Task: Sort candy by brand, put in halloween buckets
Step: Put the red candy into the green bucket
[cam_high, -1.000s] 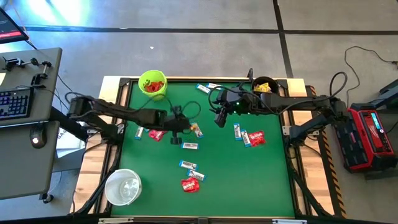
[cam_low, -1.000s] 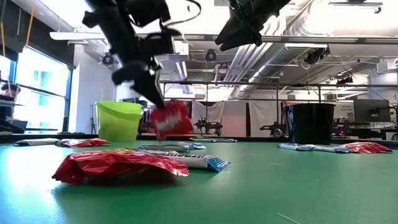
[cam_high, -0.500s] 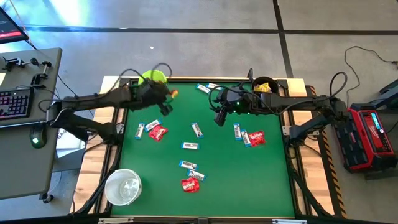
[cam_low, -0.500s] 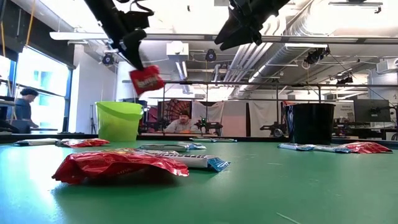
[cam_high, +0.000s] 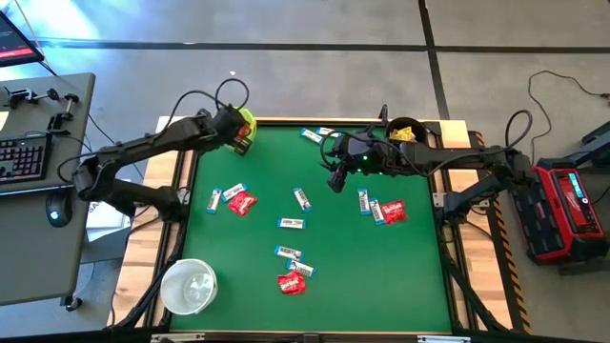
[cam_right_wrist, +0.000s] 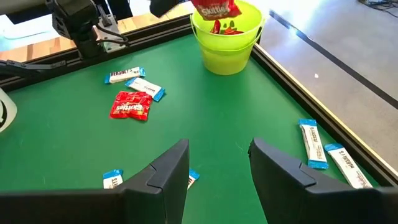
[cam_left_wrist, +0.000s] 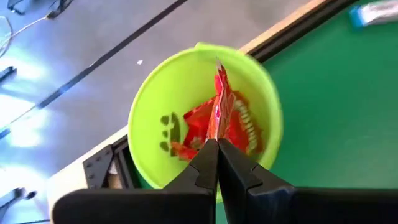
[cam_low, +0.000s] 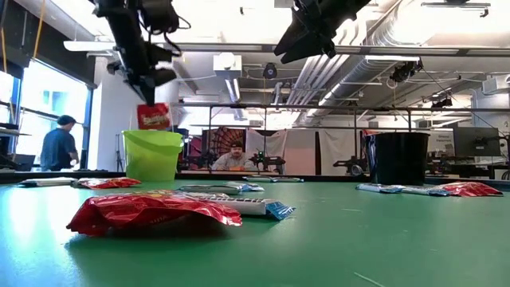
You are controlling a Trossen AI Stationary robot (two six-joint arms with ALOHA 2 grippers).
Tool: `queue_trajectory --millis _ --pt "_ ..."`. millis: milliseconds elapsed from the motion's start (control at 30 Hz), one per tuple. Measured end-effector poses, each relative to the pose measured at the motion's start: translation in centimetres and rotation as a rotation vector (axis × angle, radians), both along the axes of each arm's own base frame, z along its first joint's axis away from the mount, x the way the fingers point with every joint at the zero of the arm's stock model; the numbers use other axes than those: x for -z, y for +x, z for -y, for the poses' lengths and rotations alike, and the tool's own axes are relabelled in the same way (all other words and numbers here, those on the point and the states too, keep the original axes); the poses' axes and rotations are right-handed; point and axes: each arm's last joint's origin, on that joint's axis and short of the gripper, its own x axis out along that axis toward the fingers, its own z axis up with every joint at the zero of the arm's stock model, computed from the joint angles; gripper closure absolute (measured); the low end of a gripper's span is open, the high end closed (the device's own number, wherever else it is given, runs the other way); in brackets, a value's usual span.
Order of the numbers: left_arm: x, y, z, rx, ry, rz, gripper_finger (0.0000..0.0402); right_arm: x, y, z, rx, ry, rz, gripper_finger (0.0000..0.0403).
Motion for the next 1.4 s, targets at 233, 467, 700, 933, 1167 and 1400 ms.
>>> queue_trajectory --millis 233,467,700,933,1167,1400 --pt "2.1 0.3 -2.0 0.009 -0.074 -0.049 0.0401 0.0 0.0 0.0 0.0 0.0 -0.002 0.0247" --pt "3.1 1.0 -2.8 0.079 -0.155 -0.016 0.0401 0.0 0.0 0.0 0.0 0.0 -0.002 0.0247" --pt "2.5 0.8 -2.3 0.128 -0.163 0.006 0.0376 0.1 0.0 0.0 0.0 0.0 -0.005 0.0247" --pt "0.9 0.0 -1.6 0.146 -0.133 0.07 0.0318 0.0 0.0 0.0 0.0 0.0 -0.005 0.0247" --pt "-0.9 -1.0 -0.5 0.207 -0.13 0.181 0.0283 0.1 0.0 0.0 0.0 0.0 -0.006 0.0247" --pt "-3.0 -1.4 2.3 0.468 -0.14 0.281 0.0288 2.0 -0.3 -0.1 -0.006 0.001 -0.058 0.0257"
